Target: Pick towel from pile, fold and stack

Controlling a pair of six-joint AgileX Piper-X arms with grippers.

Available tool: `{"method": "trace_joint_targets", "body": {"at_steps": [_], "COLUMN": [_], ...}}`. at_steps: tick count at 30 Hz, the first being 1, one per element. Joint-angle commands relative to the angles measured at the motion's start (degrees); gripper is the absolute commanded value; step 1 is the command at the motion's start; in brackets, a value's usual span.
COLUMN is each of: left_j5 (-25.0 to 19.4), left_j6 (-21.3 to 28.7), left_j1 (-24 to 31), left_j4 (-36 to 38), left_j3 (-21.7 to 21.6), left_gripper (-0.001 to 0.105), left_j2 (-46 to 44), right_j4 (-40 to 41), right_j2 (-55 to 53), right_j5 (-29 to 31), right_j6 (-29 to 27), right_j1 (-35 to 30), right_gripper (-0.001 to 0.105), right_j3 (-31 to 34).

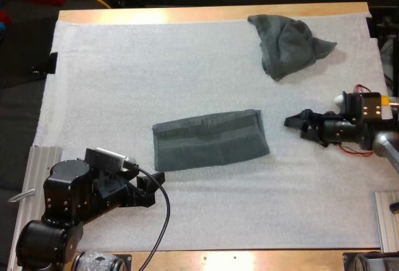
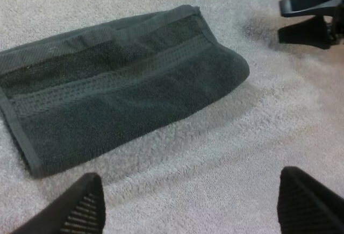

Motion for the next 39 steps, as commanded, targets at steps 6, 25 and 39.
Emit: {"method": "trace_joint_targets", "body": {"at_steps": [6,25,39], "left_j5": [0.54,1.92,1.92], "left_j6": [-0.46,-0.46,-0.46], "left_j1": [0.02,0.02,0.02], "left_j4": [0.25,0.32,0.32], "left_j3": [-0.30,-0.30,-0.30], "left_gripper": [0.065,0.065,0.065], "left_j2": [-0.26,-0.26,-0.26], "right_j4": [-2.37,-4.02,9.73], "right_j2": [7.18,12.61,2.43], "right_j5": [1.86,2.54,16.41], "right_j6": [2.75,9.37,8.53], "right_j1": [7.18,19.07,19.07], "right_gripper": [0.070,0.050,0.001], "right_j3": [-4.26,-4.69,-4.69]}}
